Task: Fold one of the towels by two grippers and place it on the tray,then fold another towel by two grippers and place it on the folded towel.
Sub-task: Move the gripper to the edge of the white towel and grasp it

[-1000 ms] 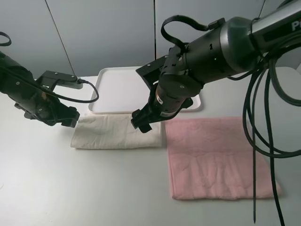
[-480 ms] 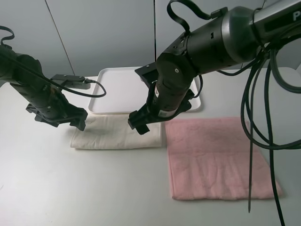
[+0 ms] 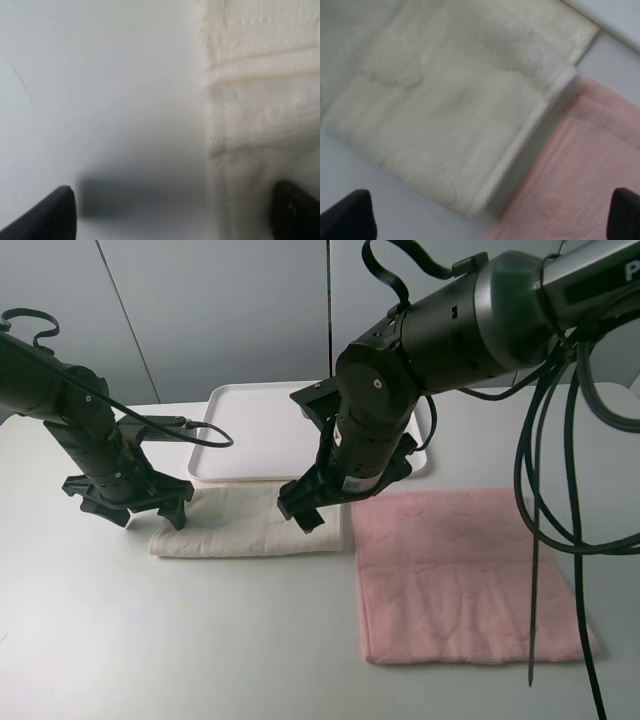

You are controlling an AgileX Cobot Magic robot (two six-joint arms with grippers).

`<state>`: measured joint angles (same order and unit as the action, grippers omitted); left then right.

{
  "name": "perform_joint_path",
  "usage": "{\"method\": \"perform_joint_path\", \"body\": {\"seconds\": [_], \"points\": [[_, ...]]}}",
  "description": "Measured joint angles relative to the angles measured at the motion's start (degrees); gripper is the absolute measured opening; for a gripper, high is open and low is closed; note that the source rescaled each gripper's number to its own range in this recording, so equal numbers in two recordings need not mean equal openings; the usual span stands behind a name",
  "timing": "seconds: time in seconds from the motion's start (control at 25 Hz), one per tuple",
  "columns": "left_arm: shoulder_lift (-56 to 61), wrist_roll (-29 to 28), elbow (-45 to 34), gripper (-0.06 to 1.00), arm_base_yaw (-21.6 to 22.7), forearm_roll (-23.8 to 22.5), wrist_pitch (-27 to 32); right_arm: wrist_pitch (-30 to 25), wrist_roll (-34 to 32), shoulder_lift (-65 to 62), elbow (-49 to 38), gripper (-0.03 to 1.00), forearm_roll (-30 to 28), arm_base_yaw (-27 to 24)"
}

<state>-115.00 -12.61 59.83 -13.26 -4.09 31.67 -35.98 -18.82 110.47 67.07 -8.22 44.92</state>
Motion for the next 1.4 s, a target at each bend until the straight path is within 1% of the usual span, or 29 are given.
{"method": "perform_joint_path", "body": {"seconds": [0.28, 0.48, 0.64, 0.8, 1.0, 1.08, 1.28, 1.4], "points": [[-0.05, -0.73, 0.31, 1.0, 0.0, -1.12, 1.46, -0.03, 0.52, 0.0, 0.0, 1.0, 0.47, 0.0], [-0.05, -0.87, 0.22, 1.0, 0.0, -2.98, 3.3, -0.03, 1.47, 0.0, 0.0, 1.0, 3.44, 0.0], [0.64, -1.35, -2.45, 1.0, 0.0, -4.32, 1.79, -0.13, 1.58, 0.0, 0.0, 1.0, 4.82, 0.0], [1.38, -1.58, -4.6, 1.0, 0.0, -4.53, -0.66, -0.43, 1.69, 0.08, 1.78, 1.0, 6.88, 0.0], [1.7, -1.8, -5.21, 1.0, 0.0, -4.53, -1.32, -4.88, 2.0, 3.44, 6.92, 0.96, 7.58, -0.38], [1.84, -1.8, -5.3, 1.0, 0.0, -4.53, -1.32, -5.85, 2.51, 5.64, 8.67, 0.95, 7.79, -0.5], [2.62, -1.58, -5.81, 1.0, 0.0, -4.82, -1.32, -8.59, 4.28, 9.8, 13.1, 0.95, 11.91, -2.77], [2.75, -0.89, -5.81, 1.0, 0.0, -4.94, -0.94, -9.25, 5.11, 11.43, 14.72, 0.95, 13.19, -3.45]]}}
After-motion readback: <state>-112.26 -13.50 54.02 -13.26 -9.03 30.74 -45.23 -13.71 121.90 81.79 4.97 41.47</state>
